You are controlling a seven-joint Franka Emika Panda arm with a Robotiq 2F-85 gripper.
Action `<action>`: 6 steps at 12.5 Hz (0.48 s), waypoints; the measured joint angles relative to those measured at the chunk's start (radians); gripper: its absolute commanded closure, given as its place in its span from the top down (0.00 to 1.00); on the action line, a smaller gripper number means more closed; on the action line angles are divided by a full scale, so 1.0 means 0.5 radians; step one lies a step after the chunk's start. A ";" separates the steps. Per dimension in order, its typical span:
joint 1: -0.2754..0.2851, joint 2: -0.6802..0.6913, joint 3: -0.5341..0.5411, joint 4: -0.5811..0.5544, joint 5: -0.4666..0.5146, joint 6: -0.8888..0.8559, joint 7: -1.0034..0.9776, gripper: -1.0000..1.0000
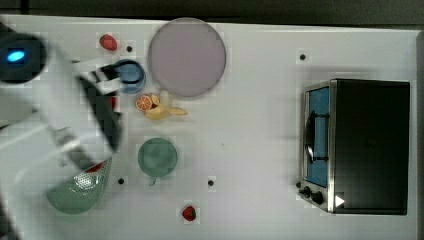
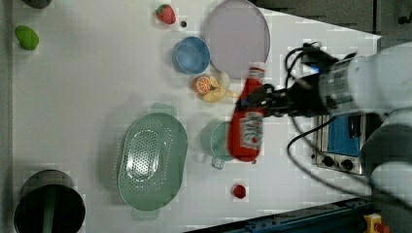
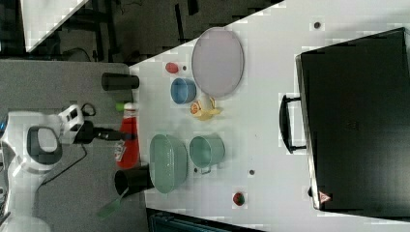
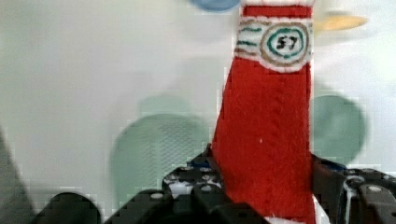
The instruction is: Pick ketchup from strainer and place it on the table
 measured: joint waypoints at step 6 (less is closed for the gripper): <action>-0.408 -0.037 -0.169 0.004 -0.215 -0.160 -0.442 0.57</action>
